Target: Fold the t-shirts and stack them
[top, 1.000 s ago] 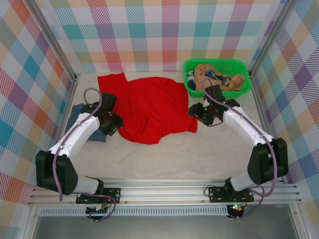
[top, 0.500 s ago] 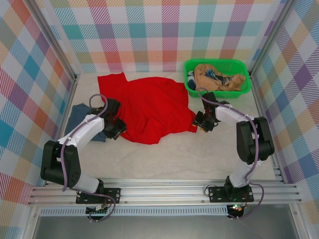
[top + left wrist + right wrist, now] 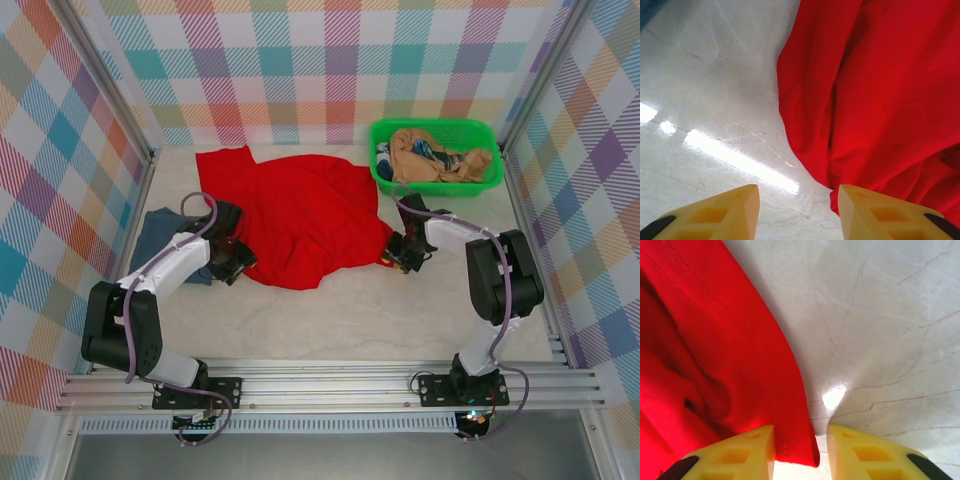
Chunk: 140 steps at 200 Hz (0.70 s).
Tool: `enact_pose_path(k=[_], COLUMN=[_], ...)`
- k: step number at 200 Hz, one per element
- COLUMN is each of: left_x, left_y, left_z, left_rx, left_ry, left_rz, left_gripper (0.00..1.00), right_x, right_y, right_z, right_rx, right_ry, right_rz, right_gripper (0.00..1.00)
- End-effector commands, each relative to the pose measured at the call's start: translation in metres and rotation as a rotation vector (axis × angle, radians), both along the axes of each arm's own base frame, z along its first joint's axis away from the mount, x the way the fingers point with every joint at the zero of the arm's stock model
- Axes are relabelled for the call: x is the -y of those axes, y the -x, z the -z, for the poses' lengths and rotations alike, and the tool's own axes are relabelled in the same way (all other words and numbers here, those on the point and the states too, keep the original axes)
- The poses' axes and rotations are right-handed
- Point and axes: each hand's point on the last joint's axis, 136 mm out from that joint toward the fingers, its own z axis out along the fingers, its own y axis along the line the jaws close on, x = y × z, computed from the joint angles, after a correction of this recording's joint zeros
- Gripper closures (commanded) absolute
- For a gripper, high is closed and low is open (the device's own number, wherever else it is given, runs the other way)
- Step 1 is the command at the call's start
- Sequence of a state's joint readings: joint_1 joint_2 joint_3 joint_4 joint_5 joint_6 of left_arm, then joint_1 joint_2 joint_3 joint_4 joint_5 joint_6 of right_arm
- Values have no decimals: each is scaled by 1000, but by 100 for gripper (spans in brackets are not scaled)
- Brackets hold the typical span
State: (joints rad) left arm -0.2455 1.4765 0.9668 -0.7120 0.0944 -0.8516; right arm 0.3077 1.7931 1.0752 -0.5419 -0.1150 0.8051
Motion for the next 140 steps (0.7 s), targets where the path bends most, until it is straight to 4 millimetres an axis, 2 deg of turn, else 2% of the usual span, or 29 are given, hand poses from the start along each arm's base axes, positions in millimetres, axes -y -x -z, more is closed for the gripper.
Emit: enact_pose_path(k=[1,11,26,43,48,53,67,71,86,106,122,140], left_x=[7,11,13,16,17,17,10,7,-6,-28,-40,-49], left_y=[-5,-9,-15,-23,-26,-27,-29,-28,-29,-31,-30,-25], left_z=[19,25,33,42,44,47,50,48,27,-24,-61,-90], left_rx=[-17,-14,-11,-4,-4,-7,-12,-10,27,112,175,213], left_ry=[50,54,49,43,39,30,-22,-41,-112,-221,-279,-315], left_rz=[-28,-29,-36,-31,-28,-24,-17,-19,-20,-21,-24,-29], left_gripper=[48,48,52,60,65,75,99,100,100,100,100,100], right_x=[-2,-3,-3,-1,0,2,8,10,20,38,53,73], right_y=[3,2,-3,-10,-11,-13,-16,-17,-17,-11,-4,6], right_z=[6,7,8,3,1,-4,-17,-23,-47,-83,-102,-119], right_rx=[-24,-22,-9,23,30,45,83,100,149,202,221,230], right_ry=[12,10,19,38,45,57,87,95,127,175,197,219], right_rz=[9,6,-3,-15,-18,-21,-26,-30,-36,-40,-24,15], right_gripper=[66,68,83,95,97,100,100,100,100,100,100,100])
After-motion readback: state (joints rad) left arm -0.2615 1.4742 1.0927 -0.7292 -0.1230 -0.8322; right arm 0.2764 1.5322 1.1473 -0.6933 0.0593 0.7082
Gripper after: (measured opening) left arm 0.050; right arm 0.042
